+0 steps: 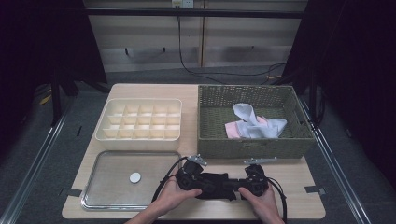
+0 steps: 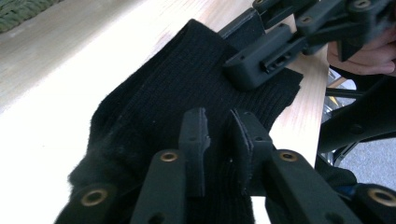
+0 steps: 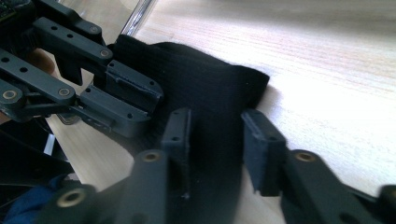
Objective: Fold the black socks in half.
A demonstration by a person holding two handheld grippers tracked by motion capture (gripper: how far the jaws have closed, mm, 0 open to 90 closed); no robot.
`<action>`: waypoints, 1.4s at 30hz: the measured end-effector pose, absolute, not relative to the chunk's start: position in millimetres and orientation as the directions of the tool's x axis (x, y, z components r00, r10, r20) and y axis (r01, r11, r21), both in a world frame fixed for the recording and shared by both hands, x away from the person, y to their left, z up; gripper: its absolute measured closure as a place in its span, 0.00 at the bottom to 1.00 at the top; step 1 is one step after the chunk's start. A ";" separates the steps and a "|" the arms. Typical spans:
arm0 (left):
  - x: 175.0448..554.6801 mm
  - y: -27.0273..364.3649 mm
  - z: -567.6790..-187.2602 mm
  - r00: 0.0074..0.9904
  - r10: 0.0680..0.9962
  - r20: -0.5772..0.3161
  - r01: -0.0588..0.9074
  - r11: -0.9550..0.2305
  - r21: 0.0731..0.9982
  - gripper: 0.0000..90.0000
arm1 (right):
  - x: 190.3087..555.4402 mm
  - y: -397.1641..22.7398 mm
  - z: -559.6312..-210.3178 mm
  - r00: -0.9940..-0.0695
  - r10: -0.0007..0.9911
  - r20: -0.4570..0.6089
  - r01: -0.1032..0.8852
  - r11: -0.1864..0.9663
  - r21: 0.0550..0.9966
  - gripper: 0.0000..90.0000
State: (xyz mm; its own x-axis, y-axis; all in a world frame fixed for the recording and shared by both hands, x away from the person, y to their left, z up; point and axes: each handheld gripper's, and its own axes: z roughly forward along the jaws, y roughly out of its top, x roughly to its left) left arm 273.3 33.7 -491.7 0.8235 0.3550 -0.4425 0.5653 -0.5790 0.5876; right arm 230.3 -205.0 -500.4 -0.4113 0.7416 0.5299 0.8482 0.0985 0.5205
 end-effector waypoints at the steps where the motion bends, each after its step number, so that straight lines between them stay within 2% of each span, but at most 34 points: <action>1: 273.4 33.7 -491.6 0.824 0.354 -0.442 0.564 -0.581 0.587 0.84 | 231.1 -205.0 -501.0 -0.406 0.741 0.535 0.851 0.093 0.517 0.80; 3: 273.6 33.5 -491.7 0.828 0.353 -0.436 0.559 -0.584 0.589 0.84 | 232.0 -206.4 -501.3 -0.401 0.723 0.562 0.855 0.076 0.513 0.88; 7: 272.9 33.5 -492.4 0.832 0.350 -0.430 0.553 -0.584 0.594 0.84 | 231.5 -207.9 -497.3 -0.407 0.700 0.587 0.848 0.051 0.528 0.92; 14: 270.0 28.7 -492.5 0.838 0.343 -0.424 0.544 -0.584 0.602 0.82 | 229.0 -206.3 -486.5 -0.446 0.671 0.593 0.823 0.046 0.566 0.93; 21: 267.2 27.1 -485.2 0.836 0.342 -0.430 0.548 -0.578 0.605 0.68 | 228.2 -210.1 -484.8 -0.446 0.679 0.583 0.823 0.055 0.566 0.93; 30: 280.0 59.6 -461.8 0.823 0.368 -0.433 0.568 -0.495 0.658 0.63 | 227.9 -221.6 -480.8 -0.432 0.695 0.575 0.828 0.054 0.558 0.93; 39: 292.6 64.9 -477.8 0.793 0.422 -0.440 0.609 -0.507 0.611 0.53 | 224.2 -238.4 -474.4 -0.429 0.714 0.553 0.818 0.048 0.573 0.93; 42: 294.6 57.9 -485.1 0.793 0.407 -0.452 0.609 -0.525 0.595 0.56 | 223.8 -238.8 -473.0 -0.430 0.717 0.549 0.817 0.051 0.574 0.93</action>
